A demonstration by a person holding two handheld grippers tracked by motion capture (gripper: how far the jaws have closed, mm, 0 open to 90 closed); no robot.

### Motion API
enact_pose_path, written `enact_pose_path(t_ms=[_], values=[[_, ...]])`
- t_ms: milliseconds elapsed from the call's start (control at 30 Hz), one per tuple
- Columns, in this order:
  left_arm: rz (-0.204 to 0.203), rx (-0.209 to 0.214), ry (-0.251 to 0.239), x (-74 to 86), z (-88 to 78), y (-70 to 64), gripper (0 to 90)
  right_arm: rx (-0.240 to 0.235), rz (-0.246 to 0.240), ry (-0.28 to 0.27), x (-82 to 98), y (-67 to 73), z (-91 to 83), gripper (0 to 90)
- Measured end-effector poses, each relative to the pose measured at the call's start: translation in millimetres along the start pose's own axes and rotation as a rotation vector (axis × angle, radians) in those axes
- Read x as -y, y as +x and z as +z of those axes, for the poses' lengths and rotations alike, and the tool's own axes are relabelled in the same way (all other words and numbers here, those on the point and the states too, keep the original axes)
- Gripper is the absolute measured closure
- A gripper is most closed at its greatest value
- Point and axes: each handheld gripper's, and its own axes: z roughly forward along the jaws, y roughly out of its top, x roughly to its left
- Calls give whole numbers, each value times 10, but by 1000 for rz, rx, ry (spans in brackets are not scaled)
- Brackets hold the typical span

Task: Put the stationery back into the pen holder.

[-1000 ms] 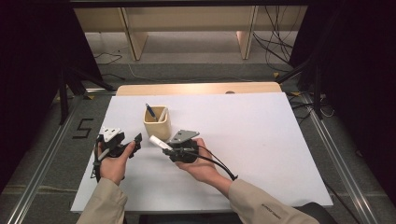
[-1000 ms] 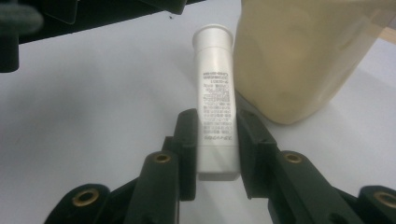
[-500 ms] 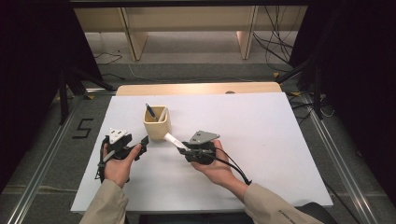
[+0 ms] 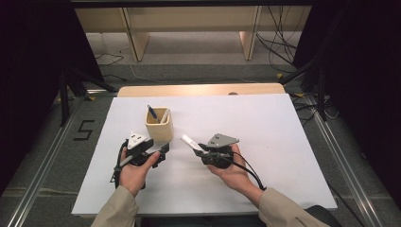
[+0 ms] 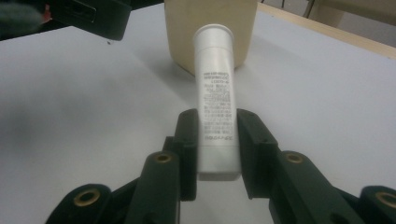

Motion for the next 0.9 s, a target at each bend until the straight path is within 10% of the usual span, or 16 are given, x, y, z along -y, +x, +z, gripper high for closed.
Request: enact_pose_path(t_ms=[900], values=[[-39,154,-3,-6,362,-298,295,-3,-10,-7,70,69,1,714]])
